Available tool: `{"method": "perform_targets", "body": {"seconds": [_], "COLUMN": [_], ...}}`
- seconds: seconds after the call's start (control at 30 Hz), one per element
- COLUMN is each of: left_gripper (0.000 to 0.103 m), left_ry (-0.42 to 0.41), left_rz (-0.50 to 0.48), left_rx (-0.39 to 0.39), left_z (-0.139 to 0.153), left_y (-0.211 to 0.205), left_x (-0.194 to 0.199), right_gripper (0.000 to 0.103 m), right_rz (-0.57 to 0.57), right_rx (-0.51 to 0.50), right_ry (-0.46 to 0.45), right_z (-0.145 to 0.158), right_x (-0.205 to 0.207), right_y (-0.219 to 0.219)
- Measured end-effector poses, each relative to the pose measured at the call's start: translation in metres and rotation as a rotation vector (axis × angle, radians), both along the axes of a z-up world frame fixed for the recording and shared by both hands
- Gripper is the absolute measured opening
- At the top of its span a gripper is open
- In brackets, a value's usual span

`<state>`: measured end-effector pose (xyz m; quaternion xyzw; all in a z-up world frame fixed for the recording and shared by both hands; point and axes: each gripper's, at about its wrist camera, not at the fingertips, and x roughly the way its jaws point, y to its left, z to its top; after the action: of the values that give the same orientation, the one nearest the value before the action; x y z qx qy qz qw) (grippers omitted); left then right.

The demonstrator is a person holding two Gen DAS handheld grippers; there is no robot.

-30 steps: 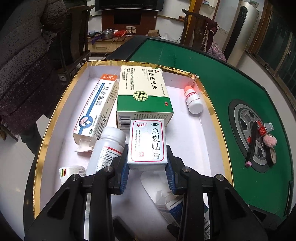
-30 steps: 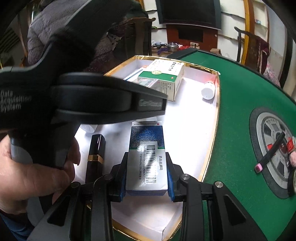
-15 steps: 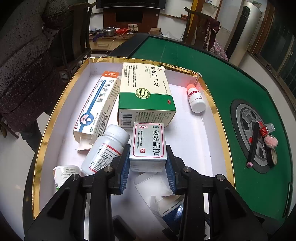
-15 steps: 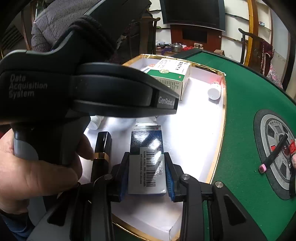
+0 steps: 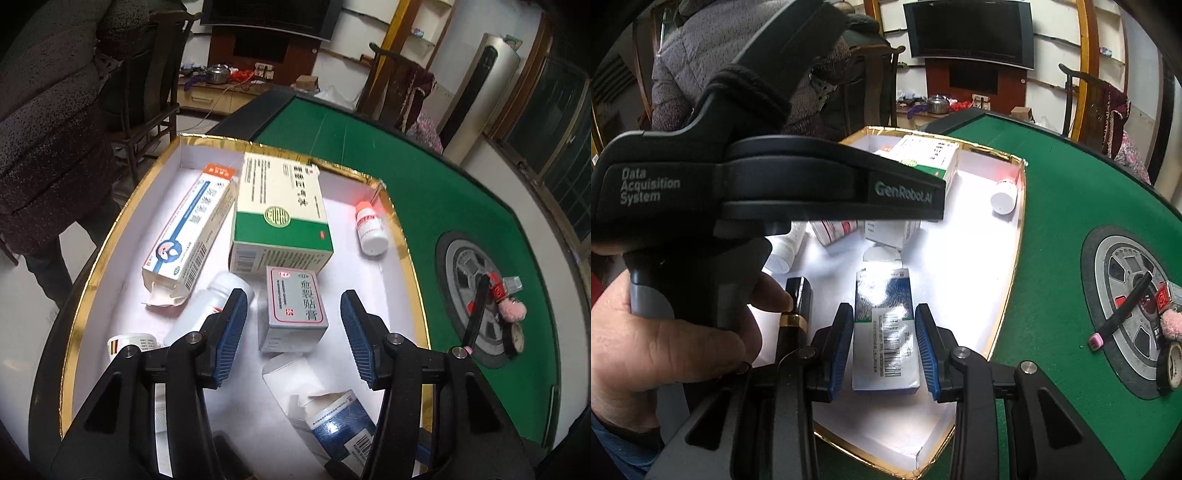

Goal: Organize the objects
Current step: 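Open both tools to release the boxes into the lid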

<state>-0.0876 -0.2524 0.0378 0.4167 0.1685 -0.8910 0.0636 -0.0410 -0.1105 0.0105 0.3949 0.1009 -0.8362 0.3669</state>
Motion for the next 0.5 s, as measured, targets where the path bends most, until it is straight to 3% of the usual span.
{"method": "perform_targets", "body": {"seconds": [0.3, 0.5], "left_gripper": [0.053, 0.053], "left_ry": [0.045, 0.087], "left_rz": [0.015, 0.001], "left_rx": [0.037, 0.052], "left_z": [0.005, 0.01], "left_y": [-0.006, -0.004], "left_x": [0.003, 0.006], "right_gripper": [0.038, 0.038], "right_rz": [-0.013, -0.04], "right_rx": [-0.026, -0.082], "right_ry": [0.013, 0.01], "right_z": [0.009, 0.022], "right_x": [-0.007, -0.008], "right_y": [0.006, 0.036]}}
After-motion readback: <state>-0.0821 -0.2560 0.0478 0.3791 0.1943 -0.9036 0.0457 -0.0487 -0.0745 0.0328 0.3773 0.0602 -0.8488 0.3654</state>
